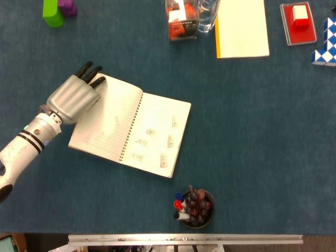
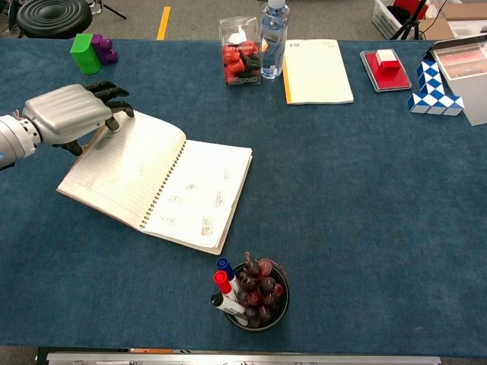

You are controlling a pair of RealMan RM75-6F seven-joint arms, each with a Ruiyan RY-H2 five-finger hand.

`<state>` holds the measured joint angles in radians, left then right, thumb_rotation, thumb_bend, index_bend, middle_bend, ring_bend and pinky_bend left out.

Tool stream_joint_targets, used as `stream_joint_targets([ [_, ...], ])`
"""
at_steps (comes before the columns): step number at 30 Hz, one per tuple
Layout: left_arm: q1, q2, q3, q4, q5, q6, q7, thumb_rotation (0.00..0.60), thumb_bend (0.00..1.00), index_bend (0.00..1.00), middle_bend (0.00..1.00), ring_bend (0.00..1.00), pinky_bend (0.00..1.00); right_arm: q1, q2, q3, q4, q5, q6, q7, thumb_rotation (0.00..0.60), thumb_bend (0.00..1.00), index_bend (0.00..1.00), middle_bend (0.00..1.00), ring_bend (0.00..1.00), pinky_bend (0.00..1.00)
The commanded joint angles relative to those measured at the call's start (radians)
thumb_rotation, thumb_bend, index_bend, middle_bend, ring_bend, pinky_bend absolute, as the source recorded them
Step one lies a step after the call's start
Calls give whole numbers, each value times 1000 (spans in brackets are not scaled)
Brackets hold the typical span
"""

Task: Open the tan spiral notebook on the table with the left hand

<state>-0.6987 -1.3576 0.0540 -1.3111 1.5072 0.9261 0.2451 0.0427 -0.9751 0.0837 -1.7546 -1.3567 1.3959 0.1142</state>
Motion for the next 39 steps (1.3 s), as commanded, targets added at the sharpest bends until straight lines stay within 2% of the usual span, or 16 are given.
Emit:
stream_joint_targets([
  [1,9,-15,1,17,-1,4,-11,600,309,580,191,37,40,0,0,0,1,0,0,1,600,277,162,248,165,214],
  [22,61,-108,-3,139,-20,28,-39,600,309,540,186,37,40,-8,6,-3,2,-8,11,13,600,277,162,248,165,214],
  [24,65,-110,-5,140,-32,20,-30,598,308,457,159,35,40,-9,6,-3,2,-9,12,14,600,277,162,248,165,214],
  [27,71,-113,-8,137,-51,9,-4,561,308,242,86,15,40,-10,6,-4,3,-9,12,16,600,277,162,248,165,214],
  [29,76,-116,-11,137,-63,6,11,532,307,175,48,2,40,-11,6,-4,4,-10,13,16,600,277,162,248,165,214],
  [31,83,-122,-16,137,-76,8,24,504,307,129,17,0,40,-12,6,-4,4,-10,14,17,600,277,162,248,165,214],
  [35,95,-131,-25,144,-101,12,53,380,307,13,0,0,39,-11,6,-4,5,-13,14,19,600,277,162,248,165,214],
  [39,102,-126,-35,131,-116,20,75,338,307,0,0,0,38,-12,6,-3,5,-13,16,20,600,277,162,248,165,214],
])
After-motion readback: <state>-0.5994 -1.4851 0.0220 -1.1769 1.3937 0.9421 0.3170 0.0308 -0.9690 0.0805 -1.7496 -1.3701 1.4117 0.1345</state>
